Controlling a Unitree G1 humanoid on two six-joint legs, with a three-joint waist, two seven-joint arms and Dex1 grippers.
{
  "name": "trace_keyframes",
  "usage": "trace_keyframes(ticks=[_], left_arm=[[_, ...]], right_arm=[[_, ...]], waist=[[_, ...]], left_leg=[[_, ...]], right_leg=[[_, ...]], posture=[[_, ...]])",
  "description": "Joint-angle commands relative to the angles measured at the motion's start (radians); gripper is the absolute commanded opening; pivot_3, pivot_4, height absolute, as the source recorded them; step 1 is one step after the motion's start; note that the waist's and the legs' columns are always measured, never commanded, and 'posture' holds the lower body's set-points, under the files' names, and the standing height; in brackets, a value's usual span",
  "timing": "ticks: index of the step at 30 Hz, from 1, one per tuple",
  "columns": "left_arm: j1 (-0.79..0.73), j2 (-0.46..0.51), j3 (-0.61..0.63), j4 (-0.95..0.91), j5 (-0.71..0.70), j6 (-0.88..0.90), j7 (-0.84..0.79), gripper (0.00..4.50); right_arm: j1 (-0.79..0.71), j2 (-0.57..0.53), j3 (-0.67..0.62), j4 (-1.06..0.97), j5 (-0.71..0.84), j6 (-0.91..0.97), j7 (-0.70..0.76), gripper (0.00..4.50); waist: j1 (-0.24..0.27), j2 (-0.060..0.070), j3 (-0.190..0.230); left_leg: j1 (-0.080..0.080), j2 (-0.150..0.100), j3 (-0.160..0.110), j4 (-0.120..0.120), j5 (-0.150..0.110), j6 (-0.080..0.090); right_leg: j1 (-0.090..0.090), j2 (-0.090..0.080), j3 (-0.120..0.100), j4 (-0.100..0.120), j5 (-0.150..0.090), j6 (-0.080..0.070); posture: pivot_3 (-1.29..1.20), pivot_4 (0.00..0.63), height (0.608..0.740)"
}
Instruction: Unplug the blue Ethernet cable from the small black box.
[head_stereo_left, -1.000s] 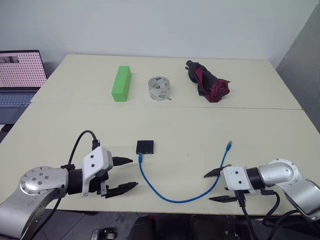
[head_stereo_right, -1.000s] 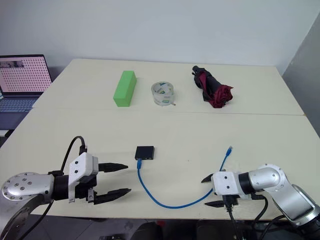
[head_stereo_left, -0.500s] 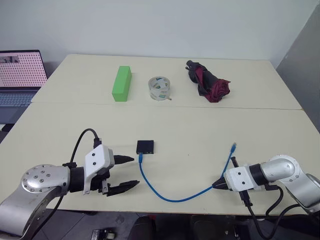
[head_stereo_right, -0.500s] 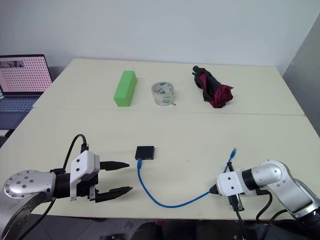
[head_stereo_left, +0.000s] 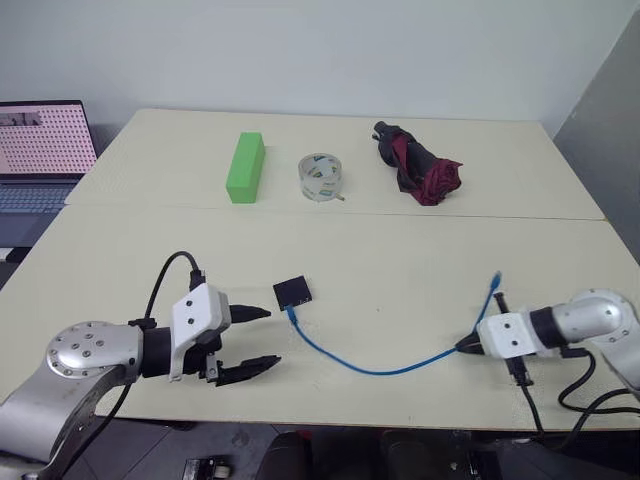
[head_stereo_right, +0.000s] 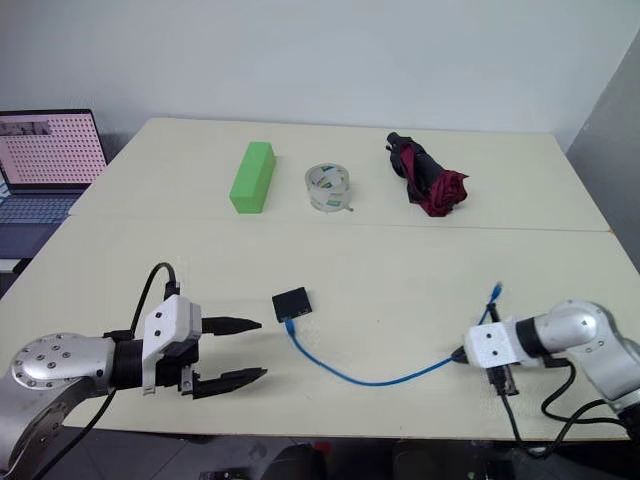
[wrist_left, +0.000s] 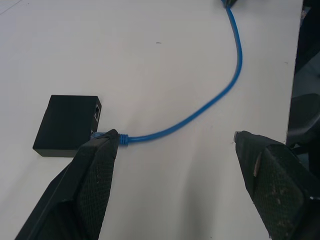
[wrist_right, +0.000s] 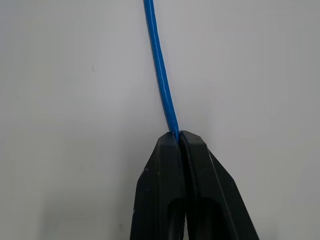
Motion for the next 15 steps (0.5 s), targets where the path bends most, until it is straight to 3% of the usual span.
trace_keyframes(ticks=[1,3,6,11,15], left_arm=[[-0.029,0.012,-0.006,0.018,0.001,-0.025,-0.016,3.91],[-0.037,0.012,-0.009,0.028,0.006,-0.029,-0.020,3.91],[-0.045,0.013,-0.013,0.042,0.012,-0.035,-0.024,3.91],[-0.049,0.015,-0.012,0.047,0.012,-0.037,-0.022,3.91],[-0.025,0.020,0.008,0.060,0.014,-0.041,-0.029,3.91]], right_arm=[[-0.022,-0.047,-0.041,0.098,-0.065,-0.011,-0.018,0.03],[-0.039,-0.046,-0.037,0.126,-0.087,-0.026,-0.028,0.03],[-0.060,-0.048,-0.035,0.171,-0.115,-0.037,-0.037,0.51],[-0.064,-0.030,-0.048,0.131,-0.059,0.019,-0.007,1.67],[-0.049,0.009,-0.100,-0.038,0.104,0.214,0.015,2.59]], waist=[[0.000,0.000,0.000],[-0.001,0.000,0.000],[-0.002,0.000,0.000],[-0.001,0.000,0.000],[-0.002,0.000,0.000]], left_leg=[[0.000,0.000,0.000,0.000,0.000,0.000],[0.000,0.000,0.001,0.000,0.000,0.000],[0.001,0.000,0.002,0.000,0.000,0.000],[0.000,0.000,0.002,0.000,0.000,0.000],[0.000,0.001,0.002,0.000,0.000,0.000]], right_leg=[[0.000,0.000,0.000,0.000,0.000,0.000],[0.000,0.000,0.001,0.000,0.000,0.000],[0.000,0.000,0.001,0.000,0.000,0.000],[0.000,0.000,0.001,0.000,0.000,0.000],[-0.001,0.000,0.001,0.000,0.000,0.000]], posture=[[0.00,0.150,0.740],[0.00,0.150,0.740],[0.00,0.150,0.740],[0.00,0.150,0.740],[0.00,0.150,0.740]])
